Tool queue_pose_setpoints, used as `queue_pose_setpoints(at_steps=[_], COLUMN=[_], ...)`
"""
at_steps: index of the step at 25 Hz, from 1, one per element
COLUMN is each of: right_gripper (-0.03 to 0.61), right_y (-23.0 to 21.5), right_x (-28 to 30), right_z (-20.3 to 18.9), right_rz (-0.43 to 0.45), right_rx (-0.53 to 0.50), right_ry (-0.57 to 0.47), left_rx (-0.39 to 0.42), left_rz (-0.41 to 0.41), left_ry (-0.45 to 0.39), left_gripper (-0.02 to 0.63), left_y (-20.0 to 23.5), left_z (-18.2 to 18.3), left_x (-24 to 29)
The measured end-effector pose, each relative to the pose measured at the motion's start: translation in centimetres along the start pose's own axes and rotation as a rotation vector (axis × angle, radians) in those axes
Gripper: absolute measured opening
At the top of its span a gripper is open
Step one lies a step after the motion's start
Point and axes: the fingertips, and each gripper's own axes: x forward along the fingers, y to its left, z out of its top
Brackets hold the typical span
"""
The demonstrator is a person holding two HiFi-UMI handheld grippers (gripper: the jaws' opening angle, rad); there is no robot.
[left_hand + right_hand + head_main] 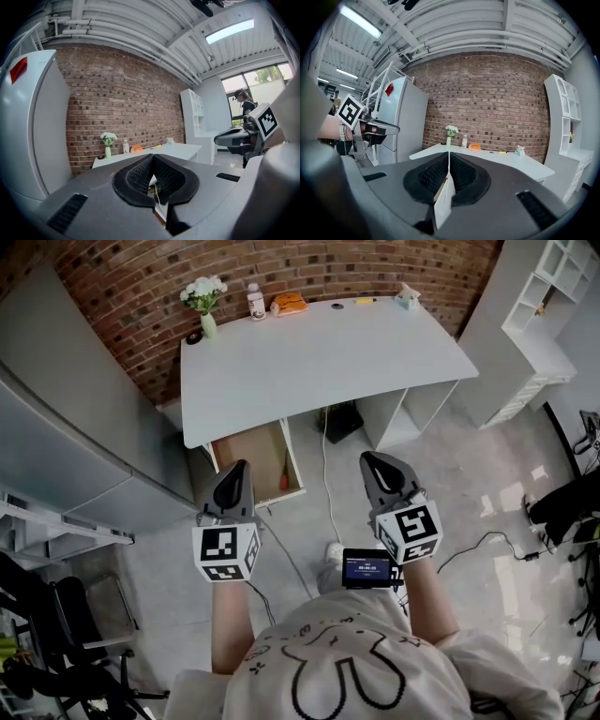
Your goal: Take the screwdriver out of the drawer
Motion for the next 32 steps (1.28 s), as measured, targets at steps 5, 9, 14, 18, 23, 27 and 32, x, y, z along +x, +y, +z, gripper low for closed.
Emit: queue_pose_setpoints(at_steps=[5, 9, 14, 18, 23, 27, 32], right_gripper=[0.021, 0.021, 0.021, 0.021, 0.021, 0.021, 0.021], right_y=[-4.1, -7.2, -10.5, -11.9, -11.9, -12.1, -12.0], right_x=[3.4, 5.6, 7.7, 8.5, 9.2, 9.5, 9.2], right_z=[-0.5, -1.0, -2.0, -3.1, -3.8, -4.6, -7.1], right_rz=[-0.001, -0.008, -0.015, -0.020, -0.041, -0.066, -0.085], right_rx=[0.009, 0.012, 0.013, 0.020, 0.027, 0.038, 0.075], right_ry=[0.011, 0.022, 0.034, 0.056, 0.082, 0.120, 0.192], left_rx=[-0.022, -0.046, -0.074, -0.090, -0.116, -0.150, -0.213], left_rz=[0.015, 0.036, 0.053, 0.043, 0.017, -0.002, -0.039], left_ry=[0.019, 0.028, 0.041, 0.067, 0.093, 0.133, 0.199], left_gripper=[0.012, 0.012, 0.012, 0.012, 0.012, 0.012, 0.012], left_y=[0.7, 1.4, 1.3, 0.8, 1.4, 1.5, 0.8], left_z=[0.0, -0.2, -1.3, -2.6, -3.9, -5.5, -8.5], left_x=[5.1, 8.8, 12.5, 14.0, 14.9, 15.8, 16.6])
